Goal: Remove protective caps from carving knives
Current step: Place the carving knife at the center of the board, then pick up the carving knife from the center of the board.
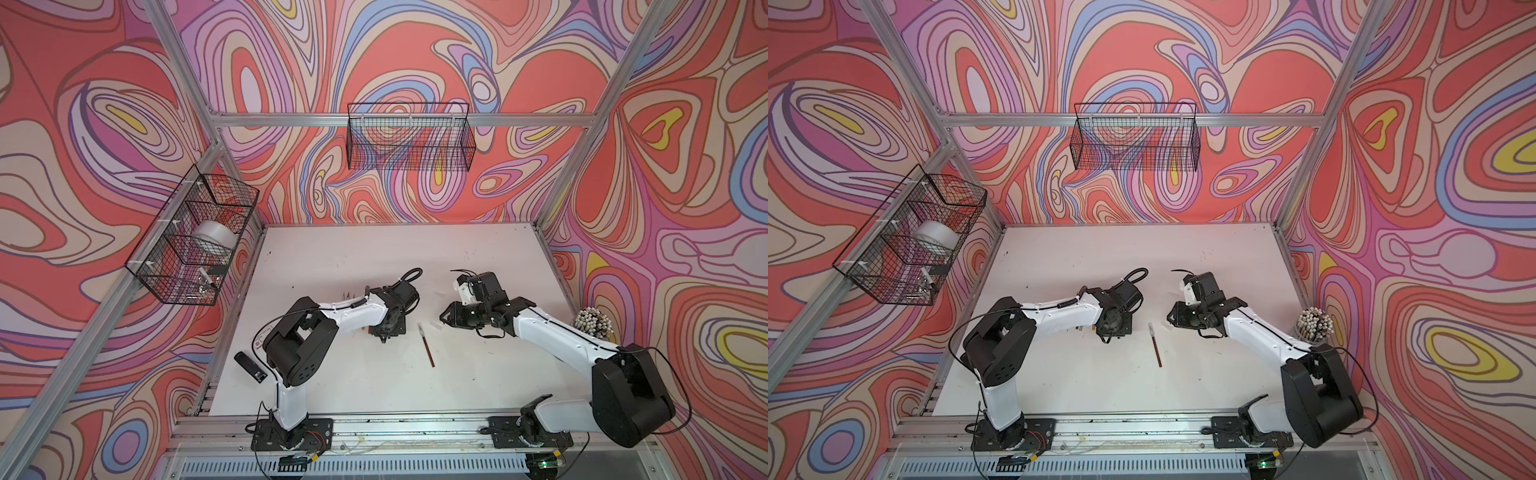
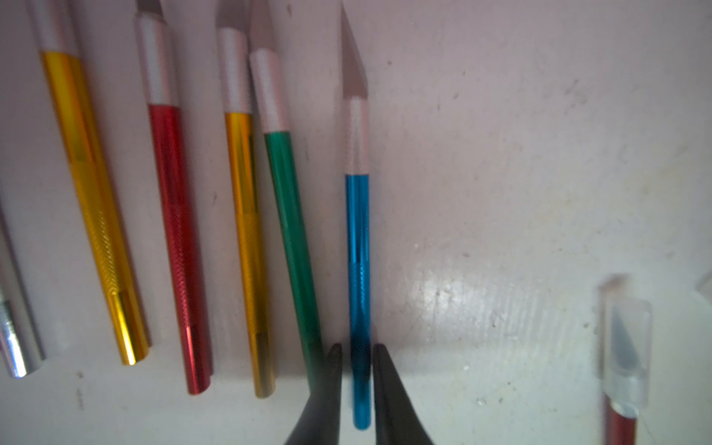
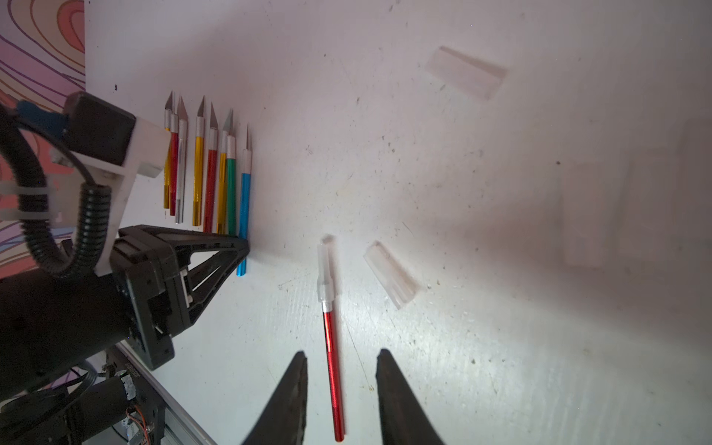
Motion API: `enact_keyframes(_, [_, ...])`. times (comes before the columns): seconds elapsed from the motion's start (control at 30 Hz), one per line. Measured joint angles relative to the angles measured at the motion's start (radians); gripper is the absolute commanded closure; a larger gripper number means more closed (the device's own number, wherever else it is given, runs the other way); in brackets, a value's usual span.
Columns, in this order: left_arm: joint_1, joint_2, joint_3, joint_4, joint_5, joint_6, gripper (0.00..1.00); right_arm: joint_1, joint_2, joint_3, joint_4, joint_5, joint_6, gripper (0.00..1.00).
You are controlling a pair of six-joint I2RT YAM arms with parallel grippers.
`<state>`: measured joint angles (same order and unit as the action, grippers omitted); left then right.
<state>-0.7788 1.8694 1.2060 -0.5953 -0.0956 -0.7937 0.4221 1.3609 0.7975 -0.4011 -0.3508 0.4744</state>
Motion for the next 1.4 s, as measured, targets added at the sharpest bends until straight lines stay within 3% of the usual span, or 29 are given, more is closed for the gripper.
enact_keyframes(0.23, [0.0,-0.143,-0.066,0.013,0.027,0.016,0.81,0.066,-0.034,-0.048,0.007,0.047,0.051,0.69])
enact_keyframes(0.7, [-0.001,-0.498,-0.403,0.171,0.209,0.049,0.8,0.175,-0.025,-0.072,0.039,0.106,0.13,0.71])
enact_keyframes(0.87, [-0.011,-0.539,-0.464,0.229,0.256,0.025,0.8,0.19,-0.021,-0.073,0.05,0.112,0.149,0.73])
enact_keyframes(1.4, [-0.027,-0.602,-0.497,0.31,0.252,0.015,0.81,0.287,0.055,-0.087,0.049,0.203,0.232,0.78])
